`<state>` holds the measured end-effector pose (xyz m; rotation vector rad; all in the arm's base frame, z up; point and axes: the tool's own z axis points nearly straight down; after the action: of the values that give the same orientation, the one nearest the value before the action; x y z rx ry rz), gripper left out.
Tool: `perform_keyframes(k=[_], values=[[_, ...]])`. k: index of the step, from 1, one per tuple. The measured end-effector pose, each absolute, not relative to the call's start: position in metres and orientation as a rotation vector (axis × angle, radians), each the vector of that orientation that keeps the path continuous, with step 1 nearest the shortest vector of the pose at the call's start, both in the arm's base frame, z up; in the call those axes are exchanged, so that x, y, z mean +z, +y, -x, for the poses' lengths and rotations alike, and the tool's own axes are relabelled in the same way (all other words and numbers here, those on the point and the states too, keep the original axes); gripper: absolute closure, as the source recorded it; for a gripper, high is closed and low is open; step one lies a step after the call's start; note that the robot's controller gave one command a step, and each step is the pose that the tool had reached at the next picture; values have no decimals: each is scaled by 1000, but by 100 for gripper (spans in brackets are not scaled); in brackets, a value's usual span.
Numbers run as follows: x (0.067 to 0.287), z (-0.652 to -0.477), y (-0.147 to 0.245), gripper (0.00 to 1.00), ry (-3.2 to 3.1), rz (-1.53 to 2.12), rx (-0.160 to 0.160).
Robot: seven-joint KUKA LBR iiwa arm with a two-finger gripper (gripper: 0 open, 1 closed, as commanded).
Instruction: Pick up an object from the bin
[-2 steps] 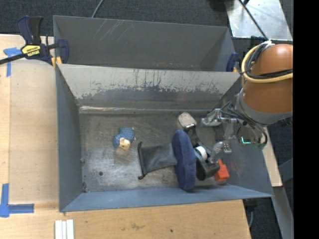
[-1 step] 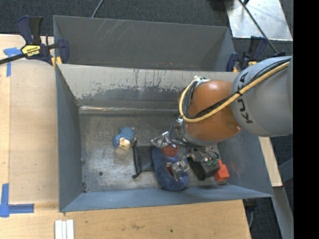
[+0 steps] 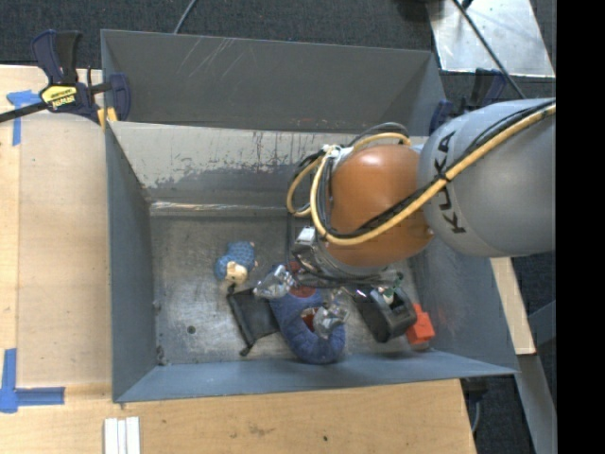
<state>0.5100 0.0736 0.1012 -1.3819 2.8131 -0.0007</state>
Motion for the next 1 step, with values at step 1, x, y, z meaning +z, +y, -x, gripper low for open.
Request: perform_keyframes(k=[1], values=[[100, -538, 105, 0, 2569, 1799, 0]])
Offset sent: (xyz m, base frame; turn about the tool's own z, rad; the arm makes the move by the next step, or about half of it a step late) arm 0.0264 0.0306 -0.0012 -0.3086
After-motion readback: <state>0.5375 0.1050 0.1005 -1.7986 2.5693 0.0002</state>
